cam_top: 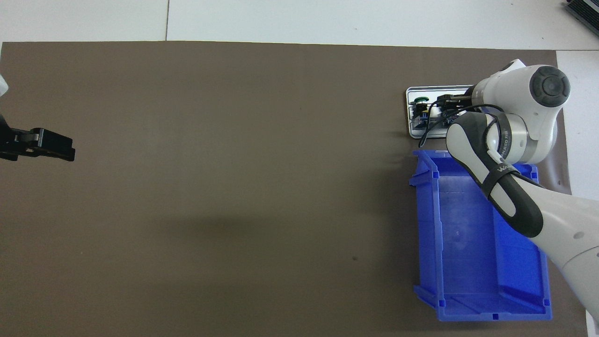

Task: Place and press button with both arms
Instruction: 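Reach the right gripper to the metal tray and grasp a green-capped button, then carry the button with the right gripper to mid-table and release it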

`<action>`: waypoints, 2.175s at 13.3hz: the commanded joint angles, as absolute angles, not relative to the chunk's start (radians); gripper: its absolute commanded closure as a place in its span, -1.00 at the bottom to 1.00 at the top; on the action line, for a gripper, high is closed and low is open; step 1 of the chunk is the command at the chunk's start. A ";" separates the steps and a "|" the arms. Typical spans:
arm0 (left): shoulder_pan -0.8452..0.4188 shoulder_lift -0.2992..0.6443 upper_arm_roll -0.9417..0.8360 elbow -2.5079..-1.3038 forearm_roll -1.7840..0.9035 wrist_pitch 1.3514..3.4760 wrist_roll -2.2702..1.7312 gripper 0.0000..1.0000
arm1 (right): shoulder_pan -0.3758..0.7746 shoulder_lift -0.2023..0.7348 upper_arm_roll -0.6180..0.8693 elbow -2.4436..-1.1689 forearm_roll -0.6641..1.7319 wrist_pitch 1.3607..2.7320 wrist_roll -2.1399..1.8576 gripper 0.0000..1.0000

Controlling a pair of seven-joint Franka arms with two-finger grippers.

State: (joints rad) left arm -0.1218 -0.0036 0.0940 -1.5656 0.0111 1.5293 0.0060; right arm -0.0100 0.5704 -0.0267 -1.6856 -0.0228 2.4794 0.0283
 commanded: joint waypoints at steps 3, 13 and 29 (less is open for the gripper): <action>-0.120 -0.032 0.094 -1.600 0.005 1.540 0.005 -1.00 | -0.008 0.563 -0.024 -1.636 -0.020 2.442 -0.054 1.00; -0.118 -0.032 0.094 -1.600 0.005 1.540 0.003 -1.00 | 0.127 0.394 -0.014 -1.401 0.008 1.962 1.023 1.00; -0.118 -0.032 0.094 -1.600 0.005 1.540 0.003 -1.00 | 0.753 0.640 -0.014 -1.348 -0.098 2.060 2.495 1.00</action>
State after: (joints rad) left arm -0.1210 -0.0037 0.0939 -1.5656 0.0111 1.5293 0.0060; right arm 0.7310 0.5771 -0.0121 -1.4127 -0.0748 2.0280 2.4188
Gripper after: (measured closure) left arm 0.000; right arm 0.590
